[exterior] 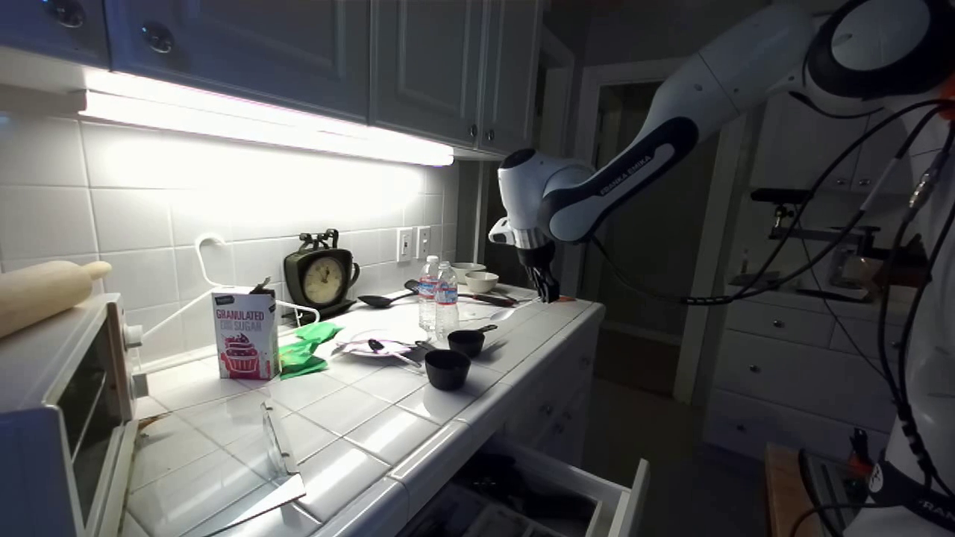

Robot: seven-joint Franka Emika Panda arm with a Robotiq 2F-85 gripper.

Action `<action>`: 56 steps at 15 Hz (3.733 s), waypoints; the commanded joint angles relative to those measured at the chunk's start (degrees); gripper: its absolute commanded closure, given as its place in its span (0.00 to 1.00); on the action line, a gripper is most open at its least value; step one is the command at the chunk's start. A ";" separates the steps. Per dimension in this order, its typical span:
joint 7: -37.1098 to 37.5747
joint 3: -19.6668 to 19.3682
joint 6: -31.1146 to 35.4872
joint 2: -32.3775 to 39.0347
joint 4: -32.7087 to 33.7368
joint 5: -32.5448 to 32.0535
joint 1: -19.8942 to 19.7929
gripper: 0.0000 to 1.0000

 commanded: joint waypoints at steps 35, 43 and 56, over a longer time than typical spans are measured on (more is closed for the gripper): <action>-30.09 -1.24 10.24 9.30 2.02 12.39 -0.55 0.96; -29.41 -1.44 10.31 10.81 3.45 11.99 -0.28 0.96; -27.74 -1.01 9.69 10.18 4.05 13.67 -0.06 0.16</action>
